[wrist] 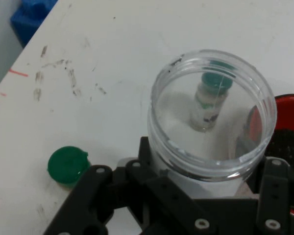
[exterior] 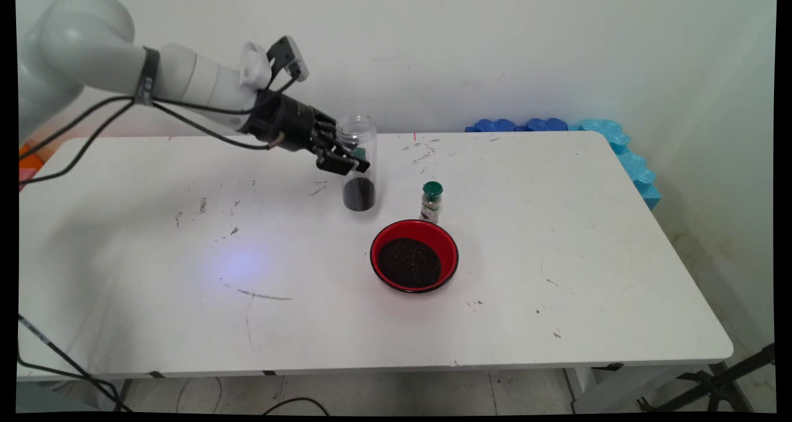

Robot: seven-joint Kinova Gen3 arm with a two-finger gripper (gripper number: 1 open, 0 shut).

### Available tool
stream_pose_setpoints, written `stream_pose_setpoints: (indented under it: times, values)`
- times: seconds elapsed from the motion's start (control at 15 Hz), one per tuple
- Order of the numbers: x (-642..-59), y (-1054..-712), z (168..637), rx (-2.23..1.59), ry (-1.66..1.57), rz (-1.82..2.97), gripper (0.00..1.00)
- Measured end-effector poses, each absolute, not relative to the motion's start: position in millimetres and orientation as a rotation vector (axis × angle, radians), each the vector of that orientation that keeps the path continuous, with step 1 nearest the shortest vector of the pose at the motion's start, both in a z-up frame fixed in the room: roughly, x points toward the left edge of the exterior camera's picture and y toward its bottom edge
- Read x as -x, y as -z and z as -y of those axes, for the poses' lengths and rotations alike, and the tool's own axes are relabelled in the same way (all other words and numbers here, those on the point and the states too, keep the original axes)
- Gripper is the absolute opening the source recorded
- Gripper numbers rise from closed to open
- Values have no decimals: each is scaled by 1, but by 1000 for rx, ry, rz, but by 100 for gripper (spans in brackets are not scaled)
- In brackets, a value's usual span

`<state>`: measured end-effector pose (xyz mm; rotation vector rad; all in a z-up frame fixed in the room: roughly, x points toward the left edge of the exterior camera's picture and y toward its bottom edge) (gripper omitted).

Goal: Place the picked object on the table

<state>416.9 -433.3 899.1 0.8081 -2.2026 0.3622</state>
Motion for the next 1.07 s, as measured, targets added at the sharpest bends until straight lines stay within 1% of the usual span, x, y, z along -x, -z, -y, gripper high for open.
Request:
stream_pose_setpoints:
  times: [0.53, 1.07]
  values:
    - [-418, -854, 437, -868, -370, 2165, 0]
    - [-415, -831, 437, -875, -353, 2152, 0]
